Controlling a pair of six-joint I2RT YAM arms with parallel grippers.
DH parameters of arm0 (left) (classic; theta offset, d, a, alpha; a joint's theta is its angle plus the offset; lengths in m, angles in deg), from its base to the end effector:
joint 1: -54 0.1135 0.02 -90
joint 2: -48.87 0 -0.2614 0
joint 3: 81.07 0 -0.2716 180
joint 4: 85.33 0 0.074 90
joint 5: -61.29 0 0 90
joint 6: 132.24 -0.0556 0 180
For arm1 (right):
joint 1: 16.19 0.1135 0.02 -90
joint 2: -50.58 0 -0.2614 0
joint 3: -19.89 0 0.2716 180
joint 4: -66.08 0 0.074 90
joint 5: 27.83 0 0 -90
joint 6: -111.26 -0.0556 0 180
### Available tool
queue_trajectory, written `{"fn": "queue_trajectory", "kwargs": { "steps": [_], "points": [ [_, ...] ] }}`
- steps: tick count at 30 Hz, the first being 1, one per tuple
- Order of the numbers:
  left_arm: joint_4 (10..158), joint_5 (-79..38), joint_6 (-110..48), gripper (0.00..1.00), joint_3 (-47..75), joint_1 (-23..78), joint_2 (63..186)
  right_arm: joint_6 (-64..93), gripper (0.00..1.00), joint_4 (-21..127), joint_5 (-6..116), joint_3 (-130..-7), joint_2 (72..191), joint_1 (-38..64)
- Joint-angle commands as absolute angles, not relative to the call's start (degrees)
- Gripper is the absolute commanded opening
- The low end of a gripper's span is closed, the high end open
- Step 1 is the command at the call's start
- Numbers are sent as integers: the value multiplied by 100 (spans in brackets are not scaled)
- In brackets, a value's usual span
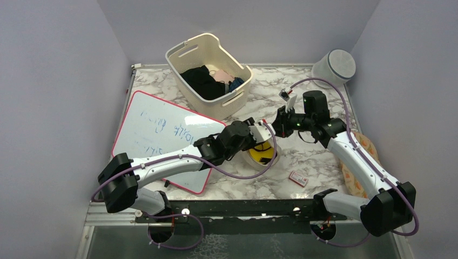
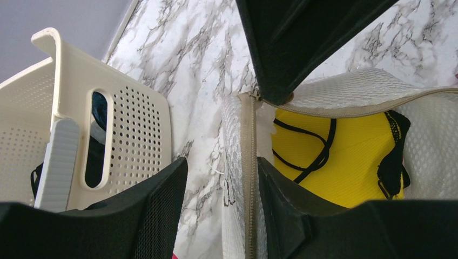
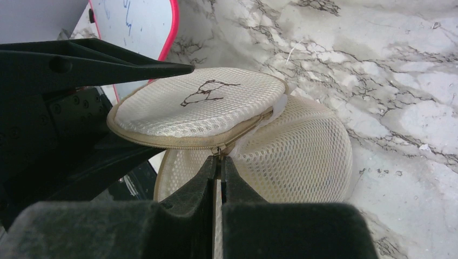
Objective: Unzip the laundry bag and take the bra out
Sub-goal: Unzip the laundry bag at the center of the board.
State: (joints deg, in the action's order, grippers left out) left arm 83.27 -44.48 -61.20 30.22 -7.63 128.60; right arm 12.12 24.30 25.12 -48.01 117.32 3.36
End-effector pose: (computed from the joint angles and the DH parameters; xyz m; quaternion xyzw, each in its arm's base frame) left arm 0.1833 -0.3077 0.2702 0.4742 0.6772 -0.0942 0.5546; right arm 0.2509 0.1247 0.2821 -0.2103 0.8459 0.3778 0.3122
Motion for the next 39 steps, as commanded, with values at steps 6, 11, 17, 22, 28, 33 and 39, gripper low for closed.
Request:
{"fn": "queue_trajectory", "kwargs": {
  "steps": [6, 11, 17, 22, 28, 33, 39],
  "points": [
    [8193, -4357, -6165, 7, 2710, -797, 12868, 1381, 1, 2162, 2412, -4979, 11497, 376],
    [8118, -4367, -6188, 0, 2686, -797, 12708, 1183, 1, 2501, 2958, -4909, 11556, 375],
    [8265, -4391, -6271, 0, 2845, -812, 12464, 1166, 1, 2588, 3842, -5043, 11746, 359],
    [8300, -4143, -6292, 0, 2867, -814, 12364, 1184, 1, 2891, 3565, -4993, 12016, 350],
    [8349, -4050, -6315, 0, 2913, -814, 12280, 1149, 3, 3147, 3442, -4967, 12280, 350],
    [8329, -4063, -6276, 0, 2890, -814, 12262, 1387, 15, 2536, 3472, -5165, 12106, 350],
    [8334, -4028, -6246, 0, 2872, -814, 12284, 1580, 64, 2683, 3975, -4824, 11278, 350]
  ]
}}
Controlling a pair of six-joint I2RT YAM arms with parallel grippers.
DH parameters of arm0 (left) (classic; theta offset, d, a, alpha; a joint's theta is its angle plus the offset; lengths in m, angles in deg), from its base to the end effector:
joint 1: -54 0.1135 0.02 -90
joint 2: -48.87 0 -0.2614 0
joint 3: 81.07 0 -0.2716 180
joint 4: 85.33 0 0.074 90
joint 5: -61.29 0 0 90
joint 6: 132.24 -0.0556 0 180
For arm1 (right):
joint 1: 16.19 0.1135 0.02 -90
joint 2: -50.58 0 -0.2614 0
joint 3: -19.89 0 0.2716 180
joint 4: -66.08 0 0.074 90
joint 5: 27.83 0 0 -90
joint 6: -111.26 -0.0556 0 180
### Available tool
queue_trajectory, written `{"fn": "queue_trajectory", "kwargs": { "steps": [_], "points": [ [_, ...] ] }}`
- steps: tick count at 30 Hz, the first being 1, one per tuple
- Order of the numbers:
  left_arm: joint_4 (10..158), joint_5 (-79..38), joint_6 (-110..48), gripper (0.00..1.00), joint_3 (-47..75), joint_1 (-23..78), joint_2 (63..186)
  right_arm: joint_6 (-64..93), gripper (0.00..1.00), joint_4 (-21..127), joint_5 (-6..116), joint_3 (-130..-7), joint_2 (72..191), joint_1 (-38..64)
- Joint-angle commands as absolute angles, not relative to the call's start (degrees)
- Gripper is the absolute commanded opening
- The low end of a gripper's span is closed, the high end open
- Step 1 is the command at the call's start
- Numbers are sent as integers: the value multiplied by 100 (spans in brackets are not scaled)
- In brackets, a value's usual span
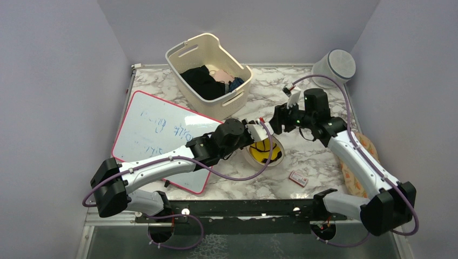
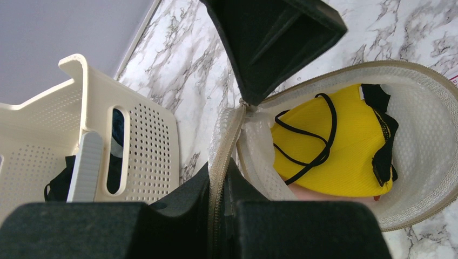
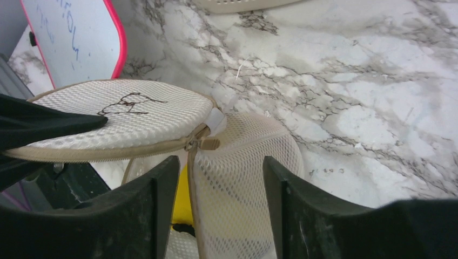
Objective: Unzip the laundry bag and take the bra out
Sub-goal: Unzip the laundry bag at the center of the board.
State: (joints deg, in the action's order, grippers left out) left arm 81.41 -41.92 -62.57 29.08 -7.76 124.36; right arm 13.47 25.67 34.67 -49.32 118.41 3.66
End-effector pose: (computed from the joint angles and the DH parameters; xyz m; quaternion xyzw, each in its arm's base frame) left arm 0.1749 -0.2988 0.2984 0.4803 0.6535 -0.1168 0.5733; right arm 0.2628 0.1222 0.2845 -0.1938 0.8612 0.3082 0.3546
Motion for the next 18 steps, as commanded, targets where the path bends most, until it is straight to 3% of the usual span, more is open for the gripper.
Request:
{"fn": "queue_trajectory", "kwargs": {
  "steps": [1, 9, 18],
  "points": [
    [8329, -4025, -6245, 0, 2862, -814, 12293, 1721, 66, 2821, 4010, -4818, 11206, 350],
    [8278, -4095, -6238, 0, 2837, -814, 12332, 2282, 71, 6029, 2271, -3300, 10346, 357],
    [8278, -4020, -6203, 0, 2819, -814, 12329, 3068, 67, 8173, 1357, -2090, 10366, 358]
  ]
}}
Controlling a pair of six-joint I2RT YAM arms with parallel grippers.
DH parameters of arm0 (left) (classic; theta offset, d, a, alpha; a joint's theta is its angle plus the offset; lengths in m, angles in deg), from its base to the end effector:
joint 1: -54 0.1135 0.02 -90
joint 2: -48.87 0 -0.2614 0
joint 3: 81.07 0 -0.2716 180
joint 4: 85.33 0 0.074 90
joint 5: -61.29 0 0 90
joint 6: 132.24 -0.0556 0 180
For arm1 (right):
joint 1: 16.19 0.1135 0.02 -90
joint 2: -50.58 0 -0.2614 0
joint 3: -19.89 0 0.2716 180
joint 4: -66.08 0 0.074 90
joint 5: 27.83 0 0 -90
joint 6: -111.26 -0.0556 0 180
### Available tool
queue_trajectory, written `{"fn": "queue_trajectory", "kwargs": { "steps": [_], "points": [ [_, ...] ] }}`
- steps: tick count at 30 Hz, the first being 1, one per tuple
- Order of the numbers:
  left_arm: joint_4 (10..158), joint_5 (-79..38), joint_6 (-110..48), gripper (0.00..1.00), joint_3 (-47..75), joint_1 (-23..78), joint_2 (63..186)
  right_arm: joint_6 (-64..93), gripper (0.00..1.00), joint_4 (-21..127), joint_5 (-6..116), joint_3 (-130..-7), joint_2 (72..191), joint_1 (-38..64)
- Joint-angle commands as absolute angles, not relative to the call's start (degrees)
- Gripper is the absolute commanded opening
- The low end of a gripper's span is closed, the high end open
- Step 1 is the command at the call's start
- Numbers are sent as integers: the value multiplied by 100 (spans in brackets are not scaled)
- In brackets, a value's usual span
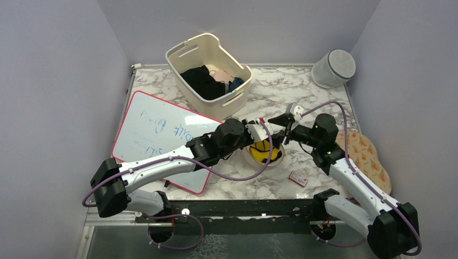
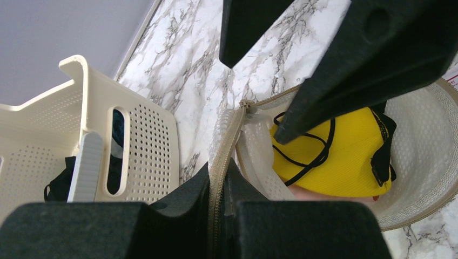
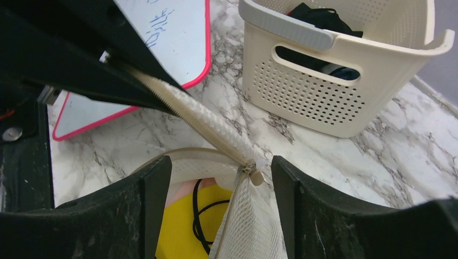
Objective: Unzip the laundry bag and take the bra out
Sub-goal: Unzip the laundry bag at the center of the board, then open the laundry bag at the center of the board.
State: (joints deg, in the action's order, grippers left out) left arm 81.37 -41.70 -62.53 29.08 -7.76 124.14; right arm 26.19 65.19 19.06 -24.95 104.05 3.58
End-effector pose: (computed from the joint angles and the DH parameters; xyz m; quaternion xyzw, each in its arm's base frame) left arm 0.1744 -0.2983 0.2995 0.4803 0.6524 -0.1190 0.5740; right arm 0.2186 0.1189 0.2638 -0.3837 0.6428 0.3557 0.5596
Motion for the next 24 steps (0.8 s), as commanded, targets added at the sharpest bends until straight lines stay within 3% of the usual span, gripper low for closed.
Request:
{"fn": "queue_trajectory", "kwargs": {
  "steps": [1, 11, 19, 24],
  "points": [
    [8278, -3993, -6188, 0, 2816, -812, 12333, 3173, 67, 8307, 1334, -2057, 10424, 354],
    [8278, -3934, -6124, 0, 2811, -812, 12305, 3603, 61, 8863, 346, -2384, 11385, 365],
    [8298, -3928, -6025, 1, 2797, -814, 12271, 2407, 44, 10024, 599, -2130, 11727, 469],
    [8348, -3946, -5895, 9, 2806, -814, 12238, 1481, 20, 10562, 1465, -1662, 11626, 490]
  ]
}}
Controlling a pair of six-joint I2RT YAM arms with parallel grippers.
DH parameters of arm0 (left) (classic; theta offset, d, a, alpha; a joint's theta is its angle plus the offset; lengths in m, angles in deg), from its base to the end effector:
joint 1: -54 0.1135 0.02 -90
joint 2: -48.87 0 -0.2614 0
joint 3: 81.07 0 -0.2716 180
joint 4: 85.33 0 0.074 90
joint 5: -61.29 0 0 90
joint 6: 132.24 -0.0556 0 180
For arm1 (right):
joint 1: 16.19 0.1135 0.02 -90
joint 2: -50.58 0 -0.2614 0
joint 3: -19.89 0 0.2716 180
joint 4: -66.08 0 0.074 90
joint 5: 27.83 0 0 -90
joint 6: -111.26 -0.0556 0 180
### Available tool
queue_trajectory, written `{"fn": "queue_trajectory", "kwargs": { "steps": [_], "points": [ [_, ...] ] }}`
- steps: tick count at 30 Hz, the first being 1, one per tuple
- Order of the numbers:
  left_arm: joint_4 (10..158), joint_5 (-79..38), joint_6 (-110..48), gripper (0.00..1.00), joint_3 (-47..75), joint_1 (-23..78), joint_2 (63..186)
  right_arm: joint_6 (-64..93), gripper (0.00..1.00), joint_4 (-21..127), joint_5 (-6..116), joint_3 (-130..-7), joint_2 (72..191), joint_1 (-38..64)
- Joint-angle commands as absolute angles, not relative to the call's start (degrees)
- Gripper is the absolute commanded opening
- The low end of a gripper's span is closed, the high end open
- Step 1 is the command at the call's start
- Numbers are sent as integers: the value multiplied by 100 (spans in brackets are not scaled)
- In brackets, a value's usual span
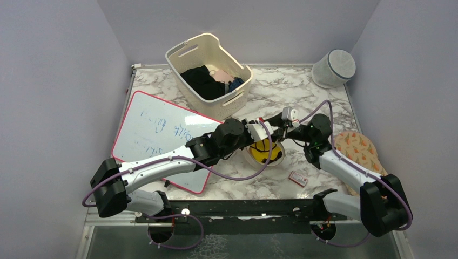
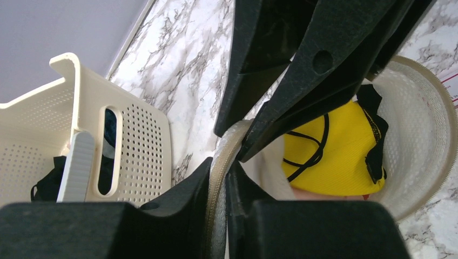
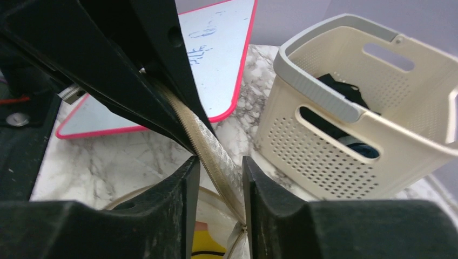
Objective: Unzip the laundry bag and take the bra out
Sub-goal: Open the laundry bag at the center of the board.
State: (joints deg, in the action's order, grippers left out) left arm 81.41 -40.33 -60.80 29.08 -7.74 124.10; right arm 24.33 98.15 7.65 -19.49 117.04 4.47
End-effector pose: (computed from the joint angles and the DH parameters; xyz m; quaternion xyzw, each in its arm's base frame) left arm 0.1734 -0.2990 0.2997 0.4759 0.6558 -0.1371 0.5698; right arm 0.2304 0.1353 0.2387 -0.4539 0.5184 0.4060 0.6003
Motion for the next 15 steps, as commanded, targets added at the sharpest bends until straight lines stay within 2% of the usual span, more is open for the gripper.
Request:
{"fn": "queue_trajectory", "kwargs": {
  "steps": [1, 8, 10, 12, 15],
  "points": [
    [8367, -3977, -5878, 15, 2811, -814, 12216, 1293, 18, 10519, 1645, -1626, 11586, 490],
    [8488, -4494, -5873, 57, 2984, -813, 11915, 202, 8, 9281, 3475, -1466, 10788, 490],
    [8527, -4594, -5889, 62, 3033, -814, 11834, -379, 2, 8329, 4659, -1641, 10616, 490],
    [8574, -4611, -5893, 66, 3076, -814, 11778, -877, 1, 7292, 5656, -1950, 10635, 490],
    [8619, -4607, -5876, 69, 3127, -814, 11752, -1110, 2, 6405, 6214, -2346, 10931, 490]
  ]
}}
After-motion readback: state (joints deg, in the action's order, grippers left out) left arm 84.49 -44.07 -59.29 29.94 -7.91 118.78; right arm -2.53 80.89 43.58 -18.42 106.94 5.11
